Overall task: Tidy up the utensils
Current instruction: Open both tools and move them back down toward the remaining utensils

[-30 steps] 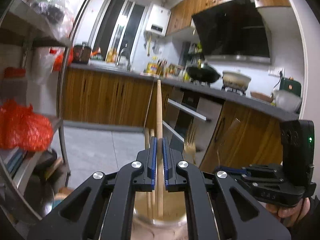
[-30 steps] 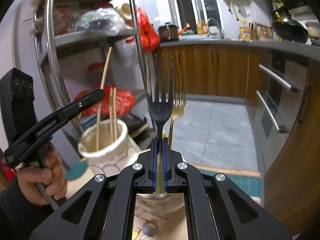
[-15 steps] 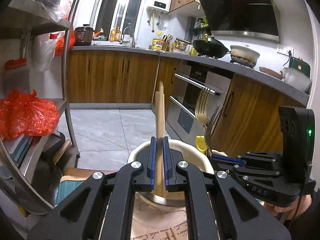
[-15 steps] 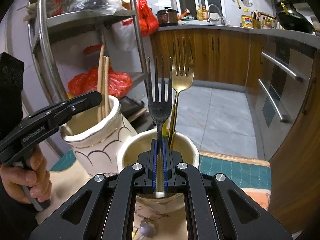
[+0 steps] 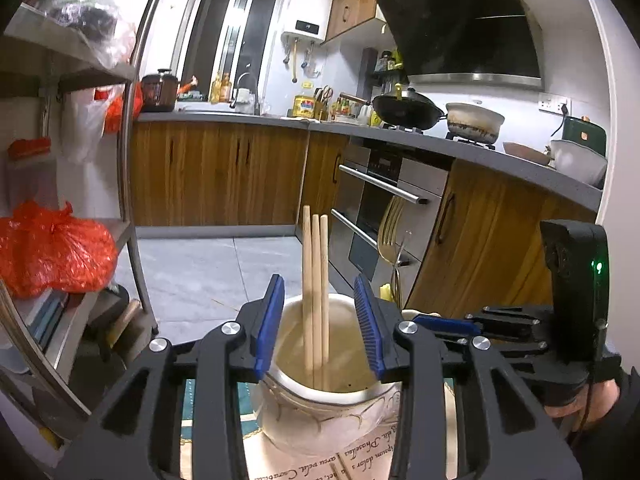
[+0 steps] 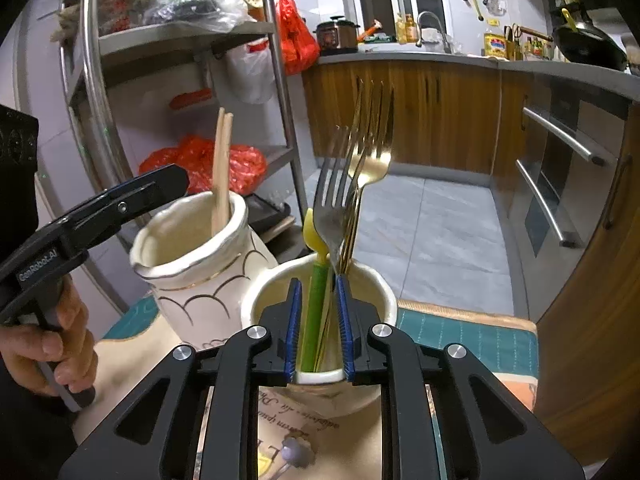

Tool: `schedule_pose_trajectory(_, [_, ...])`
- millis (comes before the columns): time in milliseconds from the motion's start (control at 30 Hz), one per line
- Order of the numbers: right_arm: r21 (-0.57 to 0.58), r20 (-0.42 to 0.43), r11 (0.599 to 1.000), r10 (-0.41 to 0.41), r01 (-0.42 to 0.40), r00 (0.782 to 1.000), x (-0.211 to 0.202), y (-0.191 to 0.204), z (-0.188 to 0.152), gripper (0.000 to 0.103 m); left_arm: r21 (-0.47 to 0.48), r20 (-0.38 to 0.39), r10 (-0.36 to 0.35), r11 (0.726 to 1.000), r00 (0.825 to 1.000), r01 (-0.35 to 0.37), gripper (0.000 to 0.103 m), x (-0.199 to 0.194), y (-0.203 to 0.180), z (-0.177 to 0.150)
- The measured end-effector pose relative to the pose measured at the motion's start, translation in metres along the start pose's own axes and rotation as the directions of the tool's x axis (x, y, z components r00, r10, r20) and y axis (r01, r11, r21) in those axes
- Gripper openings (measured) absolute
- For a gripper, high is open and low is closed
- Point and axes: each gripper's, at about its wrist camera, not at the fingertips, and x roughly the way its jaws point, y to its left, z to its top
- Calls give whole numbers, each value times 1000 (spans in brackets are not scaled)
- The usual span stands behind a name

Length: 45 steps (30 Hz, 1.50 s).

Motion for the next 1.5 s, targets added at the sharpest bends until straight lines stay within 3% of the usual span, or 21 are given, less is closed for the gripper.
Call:
schedule_pose_trajectory(267, [-20,40,1000,-6,7,999,-27,1,1,24,-20,37,36,999,999,-35,54,-24,8,-1])
schedule_pose_trajectory(500, [-9,38,1000,-11,12,999,-45,9,-17,26,-50,25,61,997,998,-59,57,-50,16,-13])
schedule_pose_trajectory(567, [-3,27,1000,-12,12,1000,-48,10,-24,26,-58,14,70,996,997,-69,62,-58,18,-19])
schedule_pose_trajectory(600, [5,13,1000,-15,15,1000,-48,10,-30,26,-61,1,78,995,997,-78,67,-60,19,-23])
schedule_pose_trajectory(800, [26,-80,999,-20,23,997,-40,16,-60,26,-54,-129,85,994,988,-93,67,-59,21,-55])
schedule_pose_trajectory(967, [37,-153,999,-21,27,988,-31,23,-85,26,-53,-233,63,996,971,-78,67,-52,14,-83])
schedule_pose_trajectory(1167, [48,-211,998,-24,35,977,-24,27,-106,26,3,-342,66,998,938,-69,66,-40,-6,-111])
schedule_pose_trajectory(1500, [11,-263,999,-41,45,964,-14,38,-110,26,99,-453,71,995,889,-29,53,-23,-26,-127])
